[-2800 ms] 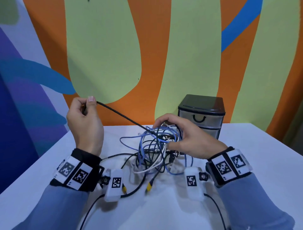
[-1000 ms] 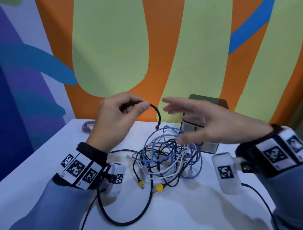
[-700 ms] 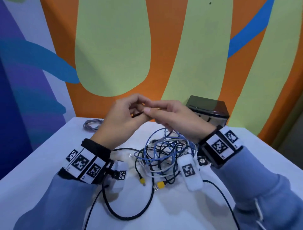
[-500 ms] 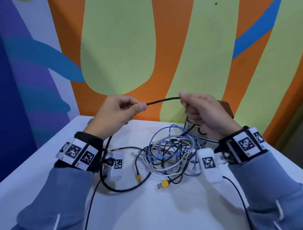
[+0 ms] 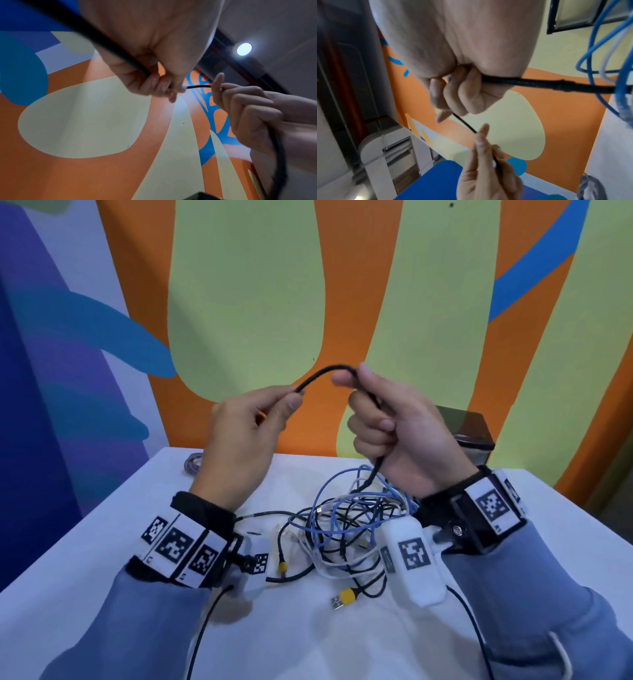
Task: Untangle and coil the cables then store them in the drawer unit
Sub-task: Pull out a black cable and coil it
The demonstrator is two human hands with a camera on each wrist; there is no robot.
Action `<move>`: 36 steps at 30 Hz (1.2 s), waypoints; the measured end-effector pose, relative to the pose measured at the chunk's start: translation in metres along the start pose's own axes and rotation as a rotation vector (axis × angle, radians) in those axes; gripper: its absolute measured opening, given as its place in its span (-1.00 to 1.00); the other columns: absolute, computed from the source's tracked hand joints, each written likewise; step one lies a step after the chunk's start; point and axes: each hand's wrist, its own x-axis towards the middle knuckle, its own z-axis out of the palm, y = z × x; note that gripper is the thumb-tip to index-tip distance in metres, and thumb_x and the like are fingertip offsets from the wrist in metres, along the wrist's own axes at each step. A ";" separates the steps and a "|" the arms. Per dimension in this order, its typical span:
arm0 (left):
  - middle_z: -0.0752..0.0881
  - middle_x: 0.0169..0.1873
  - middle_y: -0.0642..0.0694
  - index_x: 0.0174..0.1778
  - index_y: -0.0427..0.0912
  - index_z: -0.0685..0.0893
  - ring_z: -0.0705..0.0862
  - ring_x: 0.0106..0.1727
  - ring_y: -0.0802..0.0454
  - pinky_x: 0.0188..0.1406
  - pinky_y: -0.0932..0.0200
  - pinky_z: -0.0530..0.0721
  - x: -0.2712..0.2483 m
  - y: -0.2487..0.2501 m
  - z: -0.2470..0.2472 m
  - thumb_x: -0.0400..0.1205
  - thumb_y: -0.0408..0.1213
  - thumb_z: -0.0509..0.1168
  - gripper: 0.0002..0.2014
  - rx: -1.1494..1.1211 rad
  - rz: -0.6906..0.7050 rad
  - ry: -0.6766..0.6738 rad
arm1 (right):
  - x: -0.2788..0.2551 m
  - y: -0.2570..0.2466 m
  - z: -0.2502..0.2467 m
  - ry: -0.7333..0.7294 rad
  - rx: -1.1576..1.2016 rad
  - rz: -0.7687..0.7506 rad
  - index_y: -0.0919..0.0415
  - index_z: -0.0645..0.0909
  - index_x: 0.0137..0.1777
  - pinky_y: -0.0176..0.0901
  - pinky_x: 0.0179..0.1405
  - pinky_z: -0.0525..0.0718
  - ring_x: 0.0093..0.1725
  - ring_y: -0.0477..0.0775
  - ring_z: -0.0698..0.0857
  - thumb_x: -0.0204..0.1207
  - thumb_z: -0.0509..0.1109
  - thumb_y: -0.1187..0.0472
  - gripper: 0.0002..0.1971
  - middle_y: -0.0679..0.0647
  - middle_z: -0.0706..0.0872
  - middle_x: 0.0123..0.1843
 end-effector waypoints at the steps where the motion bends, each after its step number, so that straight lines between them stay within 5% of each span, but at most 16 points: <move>1: 0.64 -0.40 -0.01 0.22 0.04 0.87 0.56 -0.34 0.05 -0.31 0.04 0.51 -0.002 -0.003 0.004 0.83 -0.07 0.35 -0.81 0.074 -0.032 -0.070 | 0.002 0.001 -0.002 0.015 0.069 -0.044 0.22 0.70 0.25 -0.27 -0.63 -0.01 -0.56 -0.13 0.05 0.85 0.14 0.06 -0.66 -0.10 0.26 -0.54; 5: 0.72 -0.35 -0.15 0.32 0.00 0.78 0.56 -0.40 -0.03 -0.26 -0.24 0.63 -0.015 0.005 0.018 0.89 -0.05 0.19 -0.72 0.307 -0.123 -0.499 | 0.005 0.009 -0.014 0.123 0.212 -0.201 0.29 0.54 0.59 -0.35 -0.59 0.30 -0.56 -0.18 0.45 0.89 0.09 0.11 -0.58 -0.08 0.64 -0.33; 8: 0.56 -0.48 -0.09 -0.09 -0.05 0.67 0.44 -0.45 -0.02 -0.33 -0.19 0.47 -0.026 0.027 0.026 0.89 -0.08 0.21 -0.72 0.318 -0.005 -0.689 | 0.005 0.023 -0.017 0.175 0.167 -0.247 0.32 0.47 0.63 -0.24 -0.07 0.81 0.03 0.05 0.88 0.91 0.05 0.14 -0.58 0.13 0.88 0.06; 11: 0.48 -0.56 -0.04 -0.27 -0.05 0.54 0.44 -0.45 -0.03 -0.38 -0.11 0.36 -0.031 0.040 0.029 0.86 -0.09 0.29 -0.65 0.326 0.113 -0.747 | 0.005 0.037 -0.020 0.253 -0.083 -0.277 0.30 0.49 0.60 -0.06 0.24 0.82 0.24 0.23 0.86 0.92 0.05 0.14 -0.60 0.28 0.89 0.13; 14: 0.53 -0.56 0.01 -0.24 -0.06 0.71 0.44 -0.50 0.04 -0.45 0.06 0.36 -0.031 0.042 0.027 0.79 -0.08 0.40 -0.71 0.234 0.093 -0.706 | 0.000 0.044 -0.023 0.301 -0.392 -0.246 0.15 0.57 0.56 -0.11 -0.04 0.84 -0.11 0.13 0.89 0.91 0.12 0.08 -0.63 0.22 0.86 -0.23; 18: 0.46 -0.56 0.10 -0.25 -0.03 0.83 0.35 -0.49 0.16 -0.46 0.21 0.29 -0.022 0.041 0.011 0.63 -0.04 0.58 -0.79 0.035 -0.005 -0.545 | -0.007 0.046 -0.027 0.293 -0.586 -0.184 0.02 0.68 0.48 -0.26 -0.58 0.50 -0.62 0.03 0.49 0.87 0.21 0.01 -0.67 0.14 0.52 -0.55; 24: 0.47 -0.58 0.10 -0.20 -0.35 0.84 0.41 -0.51 0.21 -0.46 0.19 0.57 -0.006 0.028 -0.009 0.48 -0.23 0.66 -0.76 -0.182 -0.099 -0.217 | -0.012 0.046 -0.026 -0.043 -0.391 0.067 0.02 0.82 0.03 -0.21 -0.49 0.04 -0.44 0.02 0.08 0.87 0.18 0.03 -0.63 0.06 0.17 -0.42; 28: 0.44 -0.60 0.15 -0.31 -0.27 0.76 0.30 -0.58 0.15 -0.58 0.26 0.31 -0.004 0.015 -0.007 0.39 -0.11 0.70 -0.67 -0.170 -0.145 -0.027 | -0.017 0.041 -0.024 -0.141 -0.178 0.120 0.22 0.70 -0.03 -0.13 -0.49 -0.05 -0.51 -0.06 0.04 0.82 0.17 0.01 -0.63 -0.04 0.14 -0.45; 32: 0.42 -0.57 0.03 -0.28 -0.26 0.80 0.30 -0.48 0.03 -0.50 0.21 0.29 -0.004 0.007 0.003 0.58 0.03 0.57 -0.62 -0.164 -0.154 0.005 | -0.019 0.038 -0.022 -0.156 0.035 0.070 0.30 0.76 0.31 -0.17 -0.50 0.00 -0.54 -0.10 0.07 0.81 0.14 0.04 -0.56 -0.07 0.15 -0.48; 36: 0.44 -0.44 -0.12 -0.03 -0.13 0.87 0.38 -0.44 -0.02 -0.43 0.12 0.33 -0.017 0.005 0.026 0.83 -0.01 0.32 -0.67 -0.115 -0.254 -0.224 | -0.016 0.038 -0.019 -0.080 0.232 -0.070 0.39 0.49 0.63 -0.24 -0.51 0.12 -0.60 -0.16 0.21 0.87 0.06 0.12 -0.52 -0.06 0.48 -0.44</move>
